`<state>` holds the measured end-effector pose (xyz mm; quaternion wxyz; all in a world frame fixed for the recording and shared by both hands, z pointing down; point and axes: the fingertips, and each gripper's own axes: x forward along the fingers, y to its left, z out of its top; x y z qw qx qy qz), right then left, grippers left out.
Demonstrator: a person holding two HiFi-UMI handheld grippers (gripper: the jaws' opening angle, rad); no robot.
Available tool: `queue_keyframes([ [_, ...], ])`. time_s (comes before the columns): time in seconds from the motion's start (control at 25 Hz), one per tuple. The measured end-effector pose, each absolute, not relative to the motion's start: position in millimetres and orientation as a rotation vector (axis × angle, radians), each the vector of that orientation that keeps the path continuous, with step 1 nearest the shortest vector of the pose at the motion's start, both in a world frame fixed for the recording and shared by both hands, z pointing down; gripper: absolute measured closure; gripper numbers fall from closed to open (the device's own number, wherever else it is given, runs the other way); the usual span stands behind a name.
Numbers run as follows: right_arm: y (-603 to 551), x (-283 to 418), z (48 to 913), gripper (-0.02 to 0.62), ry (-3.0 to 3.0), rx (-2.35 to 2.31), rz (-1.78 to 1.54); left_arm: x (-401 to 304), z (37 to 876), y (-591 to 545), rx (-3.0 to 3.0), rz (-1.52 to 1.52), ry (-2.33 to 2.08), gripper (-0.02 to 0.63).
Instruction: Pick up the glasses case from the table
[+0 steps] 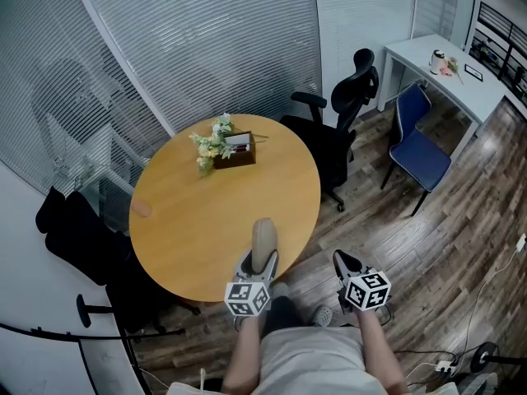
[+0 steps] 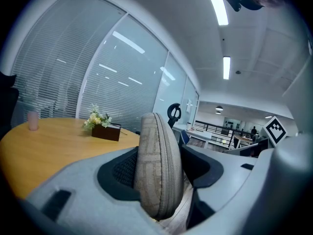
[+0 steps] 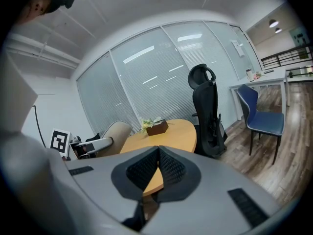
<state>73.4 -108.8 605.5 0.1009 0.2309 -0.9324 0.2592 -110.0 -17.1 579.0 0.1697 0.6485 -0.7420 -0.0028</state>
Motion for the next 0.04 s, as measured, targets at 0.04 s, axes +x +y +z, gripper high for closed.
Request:
queue_keyframes([
  [0.04,-108.8,73.6,606.3,0.599,-2.755,0.682,0.765,-109.4,580.2,-17.1,1.846,0.001,-2.109,0.351],
])
